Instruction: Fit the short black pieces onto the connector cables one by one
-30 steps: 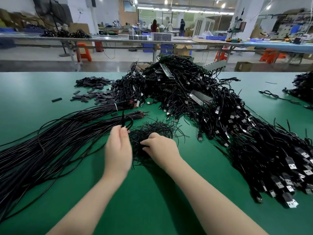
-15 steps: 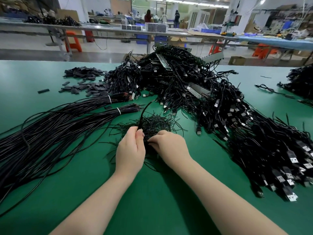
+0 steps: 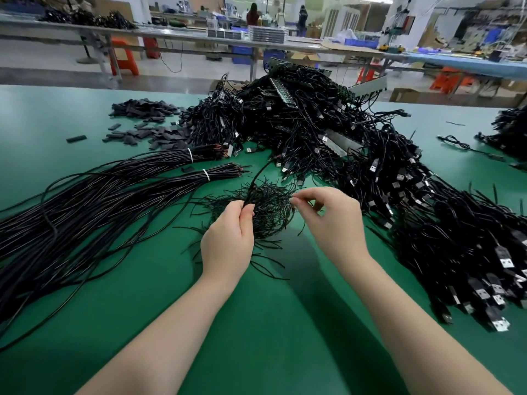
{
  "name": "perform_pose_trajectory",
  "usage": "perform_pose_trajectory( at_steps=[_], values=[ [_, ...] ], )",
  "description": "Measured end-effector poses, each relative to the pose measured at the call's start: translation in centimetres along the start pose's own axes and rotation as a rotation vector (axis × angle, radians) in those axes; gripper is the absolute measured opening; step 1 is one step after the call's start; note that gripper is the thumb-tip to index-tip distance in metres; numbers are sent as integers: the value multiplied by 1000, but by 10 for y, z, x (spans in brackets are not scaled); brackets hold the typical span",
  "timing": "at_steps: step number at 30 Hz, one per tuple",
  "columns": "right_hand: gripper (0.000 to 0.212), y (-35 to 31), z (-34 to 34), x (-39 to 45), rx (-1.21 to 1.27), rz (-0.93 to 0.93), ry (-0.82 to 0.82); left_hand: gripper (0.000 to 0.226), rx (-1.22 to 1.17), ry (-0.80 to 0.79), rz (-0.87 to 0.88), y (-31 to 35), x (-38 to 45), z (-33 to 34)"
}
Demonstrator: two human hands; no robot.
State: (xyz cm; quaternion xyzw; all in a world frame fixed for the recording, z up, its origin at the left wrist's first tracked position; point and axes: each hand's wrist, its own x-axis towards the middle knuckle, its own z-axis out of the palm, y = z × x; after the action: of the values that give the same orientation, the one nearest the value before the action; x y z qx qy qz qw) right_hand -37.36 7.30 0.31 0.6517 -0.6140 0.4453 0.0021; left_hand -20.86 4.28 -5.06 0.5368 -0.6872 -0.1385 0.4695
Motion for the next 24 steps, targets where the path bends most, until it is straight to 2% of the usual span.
perform_pose_trajectory(
  at_steps=[3, 6, 9, 15, 24],
  values=[
    [7, 0, -3, -4, -74, -349, 10, 43, 63, -41, 49, 1, 0, 2],
    [6, -2, 5, -11, -101, -447, 10, 29, 90, -110, 141, 4, -3, 4],
    [4, 0, 9, -14, -190, -504, 47, 35, 124, -174, 195, 9, -5, 2],
    [4, 4, 1, -10, -176, -451, 28, 50, 197, -230, 298, 14, -5, -2],
    [11, -1, -14, -7, -299, -366, -79, 33, 294, -243, 343, 12, -3, 3]
  ],
)
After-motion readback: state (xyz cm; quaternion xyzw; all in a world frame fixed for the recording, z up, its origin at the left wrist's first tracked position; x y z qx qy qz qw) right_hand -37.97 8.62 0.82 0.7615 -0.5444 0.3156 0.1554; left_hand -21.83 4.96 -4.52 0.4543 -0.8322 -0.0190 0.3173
